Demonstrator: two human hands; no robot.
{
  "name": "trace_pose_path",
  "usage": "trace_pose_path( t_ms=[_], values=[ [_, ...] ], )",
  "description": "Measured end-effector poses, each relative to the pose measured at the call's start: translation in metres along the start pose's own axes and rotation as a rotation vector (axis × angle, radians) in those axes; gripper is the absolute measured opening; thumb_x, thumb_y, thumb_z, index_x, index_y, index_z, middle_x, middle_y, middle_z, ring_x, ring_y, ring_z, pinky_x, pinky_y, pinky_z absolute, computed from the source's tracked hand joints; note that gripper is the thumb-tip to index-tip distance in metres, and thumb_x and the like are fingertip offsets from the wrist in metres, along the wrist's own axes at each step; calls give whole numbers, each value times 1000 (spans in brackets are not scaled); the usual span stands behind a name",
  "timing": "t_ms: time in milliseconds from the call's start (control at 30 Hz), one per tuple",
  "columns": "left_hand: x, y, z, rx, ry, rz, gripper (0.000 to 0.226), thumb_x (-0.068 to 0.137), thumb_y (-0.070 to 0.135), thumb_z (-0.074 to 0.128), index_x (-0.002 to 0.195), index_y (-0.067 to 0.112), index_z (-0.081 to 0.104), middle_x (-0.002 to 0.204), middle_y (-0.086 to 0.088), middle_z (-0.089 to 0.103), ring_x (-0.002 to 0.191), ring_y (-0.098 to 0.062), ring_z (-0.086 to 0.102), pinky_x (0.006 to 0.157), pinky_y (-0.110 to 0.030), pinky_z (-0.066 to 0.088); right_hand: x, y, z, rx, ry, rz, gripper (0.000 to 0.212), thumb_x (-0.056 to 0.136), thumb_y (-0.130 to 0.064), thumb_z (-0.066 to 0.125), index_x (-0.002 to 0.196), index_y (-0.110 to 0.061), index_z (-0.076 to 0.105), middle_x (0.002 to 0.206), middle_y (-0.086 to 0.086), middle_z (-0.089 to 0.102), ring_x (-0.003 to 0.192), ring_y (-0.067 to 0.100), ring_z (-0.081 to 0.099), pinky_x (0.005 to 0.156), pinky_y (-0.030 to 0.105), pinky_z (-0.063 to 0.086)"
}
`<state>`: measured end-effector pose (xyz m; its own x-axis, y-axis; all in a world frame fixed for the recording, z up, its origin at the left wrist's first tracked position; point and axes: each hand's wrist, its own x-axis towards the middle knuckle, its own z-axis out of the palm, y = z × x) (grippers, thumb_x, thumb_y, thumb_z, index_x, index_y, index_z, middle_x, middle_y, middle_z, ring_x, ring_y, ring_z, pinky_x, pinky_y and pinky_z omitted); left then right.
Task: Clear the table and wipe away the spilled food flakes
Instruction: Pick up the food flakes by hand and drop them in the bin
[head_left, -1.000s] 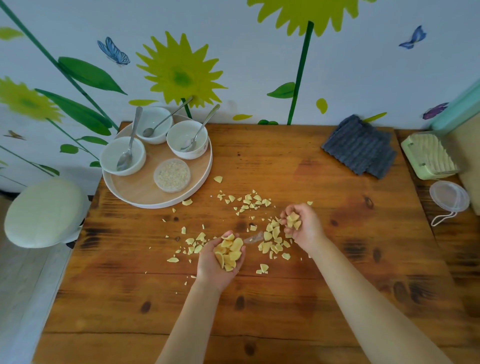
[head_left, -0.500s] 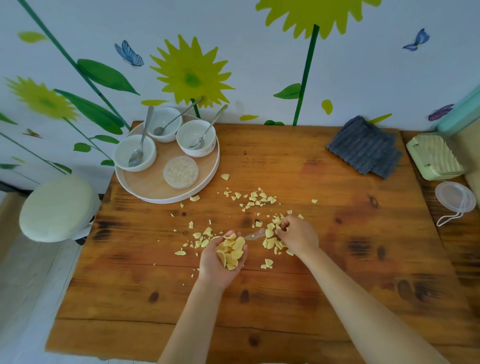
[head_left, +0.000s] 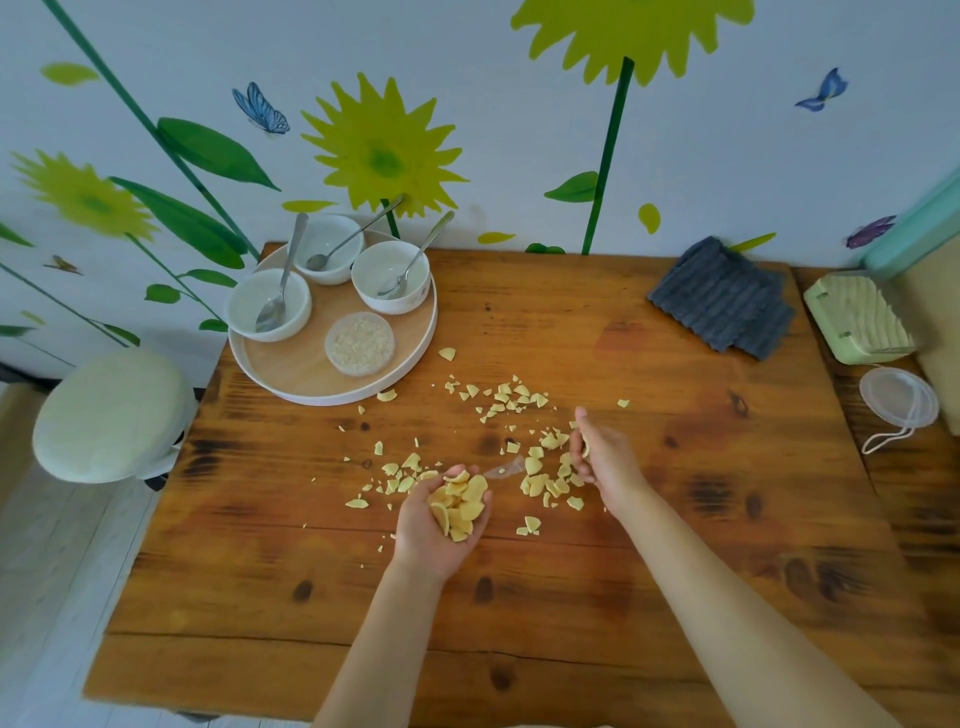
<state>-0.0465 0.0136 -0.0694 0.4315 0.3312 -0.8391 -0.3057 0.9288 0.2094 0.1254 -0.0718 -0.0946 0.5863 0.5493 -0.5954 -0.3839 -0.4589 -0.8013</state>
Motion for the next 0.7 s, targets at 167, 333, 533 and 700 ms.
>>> trace_pose_path(
  t_ms=[167, 333, 533, 700],
  values=[
    [0, 2, -3, 14, -4, 7, 29, 95, 16, 38, 80, 8, 61, 70, -10, 72, 80, -24, 62, 71, -34, 54, 6, 9, 10, -601, -21, -213, 10, 92, -26, 53, 87, -19, 57, 69, 0, 59, 50, 12, 46, 47, 22, 37],
    [-1, 4, -4, -4, -1, 7, 27, 94, 14, 38, 81, 8, 61, 78, -11, 70, 79, -24, 61, 70, -34, 54, 8, 18, 21, -989, -3, -275, 10, 87, -29, 59, 94, -23, 55, 73, -7, 60, 58, 11, 53, 48, 25, 38],
    [-2, 5, -6, -4, 18, 12, 26, 94, 14, 40, 82, 7, 61, 79, -12, 69, 78, -26, 62, 70, -34, 55, 10, 16, 31, -1121, 2, -274, 9, 87, -26, 58, 93, -20, 55, 82, -4, 65, 75, 15, 61, 57, 28, 44],
    [-4, 6, -3, -8, 18, 7, 25, 95, 15, 39, 82, 8, 60, 85, -12, 68, 81, -25, 61, 78, -36, 50, 8, 13, 23, -291, -89, -48, 12, 88, -16, 57, 80, -8, 58, 57, -3, 46, 44, 8, 38, 43, 20, 31]
  ],
)
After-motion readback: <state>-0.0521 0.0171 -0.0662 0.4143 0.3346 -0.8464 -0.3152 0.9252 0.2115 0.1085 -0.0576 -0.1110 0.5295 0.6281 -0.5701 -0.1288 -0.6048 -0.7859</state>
